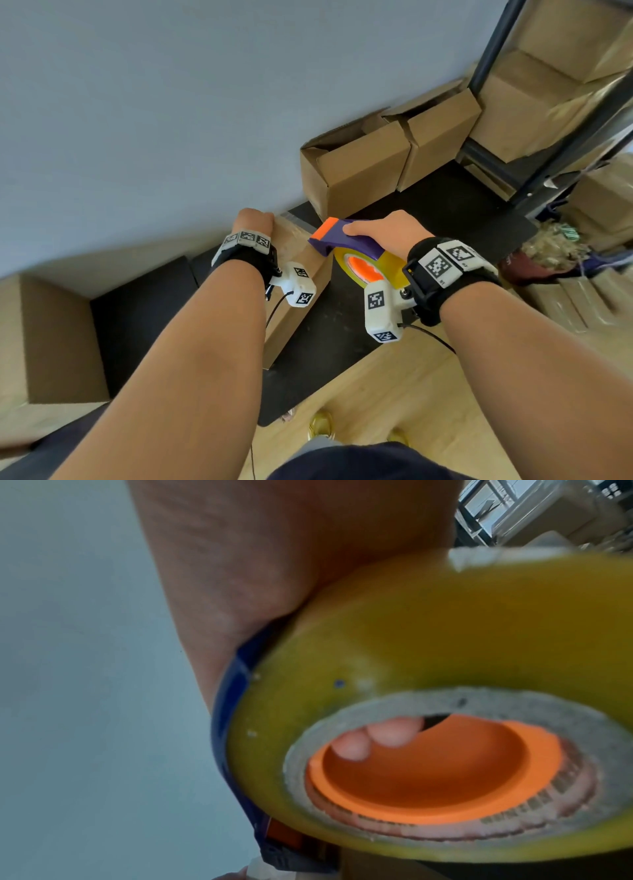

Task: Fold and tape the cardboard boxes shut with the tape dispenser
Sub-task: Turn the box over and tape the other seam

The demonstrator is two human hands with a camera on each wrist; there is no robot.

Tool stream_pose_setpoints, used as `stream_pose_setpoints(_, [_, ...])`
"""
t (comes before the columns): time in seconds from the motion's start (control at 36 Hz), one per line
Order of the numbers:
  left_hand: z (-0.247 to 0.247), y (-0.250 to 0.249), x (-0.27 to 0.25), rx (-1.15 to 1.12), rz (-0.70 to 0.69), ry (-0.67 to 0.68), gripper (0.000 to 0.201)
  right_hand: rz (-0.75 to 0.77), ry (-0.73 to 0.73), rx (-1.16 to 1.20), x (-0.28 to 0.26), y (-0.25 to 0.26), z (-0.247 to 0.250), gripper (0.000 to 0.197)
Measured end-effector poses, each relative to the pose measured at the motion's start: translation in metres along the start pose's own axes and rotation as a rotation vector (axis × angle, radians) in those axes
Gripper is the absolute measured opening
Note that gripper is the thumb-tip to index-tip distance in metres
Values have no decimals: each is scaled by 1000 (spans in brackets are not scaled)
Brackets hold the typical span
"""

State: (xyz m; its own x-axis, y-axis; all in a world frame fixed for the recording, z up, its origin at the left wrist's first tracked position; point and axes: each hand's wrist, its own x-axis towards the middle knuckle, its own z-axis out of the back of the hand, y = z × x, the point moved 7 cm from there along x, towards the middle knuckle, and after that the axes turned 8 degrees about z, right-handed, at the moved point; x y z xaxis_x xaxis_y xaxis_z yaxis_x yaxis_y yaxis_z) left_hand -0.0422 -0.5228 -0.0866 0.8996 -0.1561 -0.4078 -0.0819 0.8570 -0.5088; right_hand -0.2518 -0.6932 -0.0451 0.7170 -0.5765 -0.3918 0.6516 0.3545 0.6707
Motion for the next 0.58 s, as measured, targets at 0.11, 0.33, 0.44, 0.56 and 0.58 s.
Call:
stream_pose_setpoints(0.11, [-7,-4,-4,114,-36,8,30,-16,8,9,0,-2,-2,45])
stream_pose_setpoints(0.33, [-1,-4,-14,152,-126,-214,31,-2,11,29,-3,-1,-2,43])
stream_pose_setpoints(0.44, [-13,-23,-30,335,-340,-264,27,22,-2,64,-4,-1,-2,41])
stream_pose_setpoints(0.56, [-24,-29,-43,498,-418,-289,32,46,-3,83,-4,-1,-2,40])
stream_pose_setpoints(0.58, [-28,-30,-48,542,-452,-304,33,47,0,90,-5,-2,-2,40])
